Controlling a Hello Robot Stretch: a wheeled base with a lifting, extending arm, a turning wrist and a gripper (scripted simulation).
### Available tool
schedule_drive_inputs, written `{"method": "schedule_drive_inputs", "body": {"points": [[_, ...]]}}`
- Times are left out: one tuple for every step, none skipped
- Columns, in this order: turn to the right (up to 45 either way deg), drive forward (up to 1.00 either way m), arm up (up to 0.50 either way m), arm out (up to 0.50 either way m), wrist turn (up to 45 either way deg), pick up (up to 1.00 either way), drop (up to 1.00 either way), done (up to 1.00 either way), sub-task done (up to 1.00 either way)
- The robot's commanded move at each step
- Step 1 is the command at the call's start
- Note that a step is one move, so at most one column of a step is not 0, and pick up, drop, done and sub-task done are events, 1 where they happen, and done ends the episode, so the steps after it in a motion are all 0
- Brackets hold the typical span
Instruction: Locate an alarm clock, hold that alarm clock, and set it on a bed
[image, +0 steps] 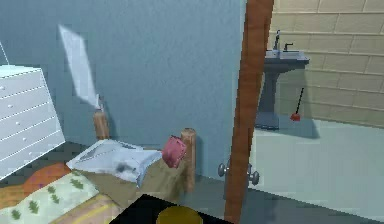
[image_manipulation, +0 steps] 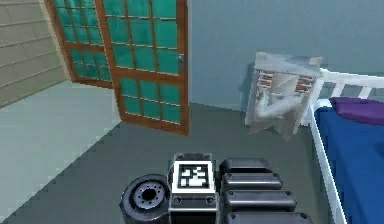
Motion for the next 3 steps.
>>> {"method": "schedule_drive_inputs", "body": {"points": [[-9.0, 0.0, 0.0, 0.0, 0.0, 0.0, 0.0, 0.0, 0.0], [45.0, 0.0, 0.0, 0.0, 0.0, 0.0, 0.0, 0.0, 0.0], [12.0, 0.0, 0.0, 0.0, 0.0, 0.0, 0.0, 0.0, 0.0]]}}
